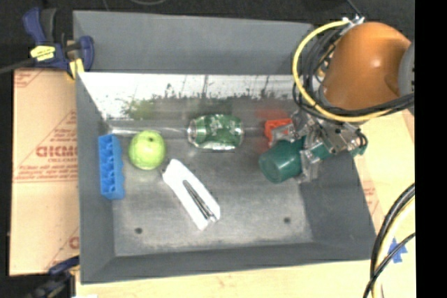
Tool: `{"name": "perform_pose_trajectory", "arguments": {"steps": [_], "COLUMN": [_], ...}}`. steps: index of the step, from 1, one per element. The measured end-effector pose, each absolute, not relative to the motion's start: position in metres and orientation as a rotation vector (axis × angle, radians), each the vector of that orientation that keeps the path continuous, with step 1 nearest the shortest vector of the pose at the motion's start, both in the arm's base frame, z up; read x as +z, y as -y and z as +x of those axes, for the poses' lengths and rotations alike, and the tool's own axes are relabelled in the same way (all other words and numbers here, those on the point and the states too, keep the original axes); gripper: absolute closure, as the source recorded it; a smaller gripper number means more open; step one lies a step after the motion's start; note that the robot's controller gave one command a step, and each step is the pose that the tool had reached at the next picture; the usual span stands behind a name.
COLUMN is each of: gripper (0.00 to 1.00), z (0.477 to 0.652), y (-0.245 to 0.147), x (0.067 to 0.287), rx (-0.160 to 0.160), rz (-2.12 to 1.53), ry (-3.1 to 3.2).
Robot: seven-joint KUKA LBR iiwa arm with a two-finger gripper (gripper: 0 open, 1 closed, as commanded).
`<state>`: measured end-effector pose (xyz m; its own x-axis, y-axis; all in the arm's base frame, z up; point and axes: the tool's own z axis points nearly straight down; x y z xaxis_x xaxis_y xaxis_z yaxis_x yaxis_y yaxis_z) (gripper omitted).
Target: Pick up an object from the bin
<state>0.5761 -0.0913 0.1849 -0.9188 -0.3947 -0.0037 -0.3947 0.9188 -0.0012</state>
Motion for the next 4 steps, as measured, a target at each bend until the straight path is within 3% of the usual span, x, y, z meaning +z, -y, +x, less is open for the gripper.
{"name": "perform_pose_trajectory", "arguments": {"steps": [1,2,3,4], "gripper": [1.00,1.00,0.00,1.00], "z": [0.576,0.602,0.610,0.600], "y": [0.091,0.101,0.103,0.079], "x": [0.185,0.228,0.251,0.298], "rx": [0.000,0.002,-0.005,0.000], "rz": [-0.631,-0.620,-0.607,-0.585], "ry": [-3.074,-3.081,-3.076,-3.082]}}
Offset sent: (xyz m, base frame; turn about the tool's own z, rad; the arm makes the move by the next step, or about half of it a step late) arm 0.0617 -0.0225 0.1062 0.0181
